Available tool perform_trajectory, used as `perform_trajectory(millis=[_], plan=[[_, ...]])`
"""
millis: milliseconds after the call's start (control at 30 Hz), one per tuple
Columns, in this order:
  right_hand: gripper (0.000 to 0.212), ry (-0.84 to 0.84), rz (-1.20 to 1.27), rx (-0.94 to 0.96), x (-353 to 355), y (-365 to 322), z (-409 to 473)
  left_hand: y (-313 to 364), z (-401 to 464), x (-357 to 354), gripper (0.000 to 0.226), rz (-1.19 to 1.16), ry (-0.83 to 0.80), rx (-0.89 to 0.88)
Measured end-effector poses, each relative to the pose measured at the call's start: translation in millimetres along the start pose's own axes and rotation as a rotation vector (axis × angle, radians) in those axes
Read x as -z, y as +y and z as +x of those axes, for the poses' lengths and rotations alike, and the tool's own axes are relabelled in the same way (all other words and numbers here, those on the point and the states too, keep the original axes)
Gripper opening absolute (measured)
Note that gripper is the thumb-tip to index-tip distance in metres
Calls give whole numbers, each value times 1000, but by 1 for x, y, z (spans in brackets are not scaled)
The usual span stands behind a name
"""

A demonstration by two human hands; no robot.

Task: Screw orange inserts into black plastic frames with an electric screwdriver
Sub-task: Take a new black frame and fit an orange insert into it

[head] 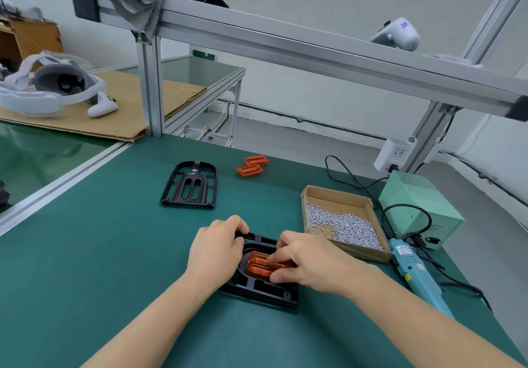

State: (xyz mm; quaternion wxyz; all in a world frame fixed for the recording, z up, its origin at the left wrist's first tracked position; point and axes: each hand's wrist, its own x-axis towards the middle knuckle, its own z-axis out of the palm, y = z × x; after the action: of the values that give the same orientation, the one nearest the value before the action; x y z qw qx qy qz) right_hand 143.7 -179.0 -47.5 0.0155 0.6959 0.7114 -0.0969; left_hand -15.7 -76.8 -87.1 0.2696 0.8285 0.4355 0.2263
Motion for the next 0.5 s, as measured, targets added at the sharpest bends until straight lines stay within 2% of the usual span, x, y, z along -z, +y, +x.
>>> perform_trajectory(millis=[133,300,500], plan=[[40,19,-16,14,-4,-1,-3,1,-1,3,17,-24,-18,-13],[49,73,-33,-13,-7,-3,-2,3,-2,3,19,-9,-24,-22],[59,185,174,-125,-22,7,-20,1,-3,3,18,17,-25,6]])
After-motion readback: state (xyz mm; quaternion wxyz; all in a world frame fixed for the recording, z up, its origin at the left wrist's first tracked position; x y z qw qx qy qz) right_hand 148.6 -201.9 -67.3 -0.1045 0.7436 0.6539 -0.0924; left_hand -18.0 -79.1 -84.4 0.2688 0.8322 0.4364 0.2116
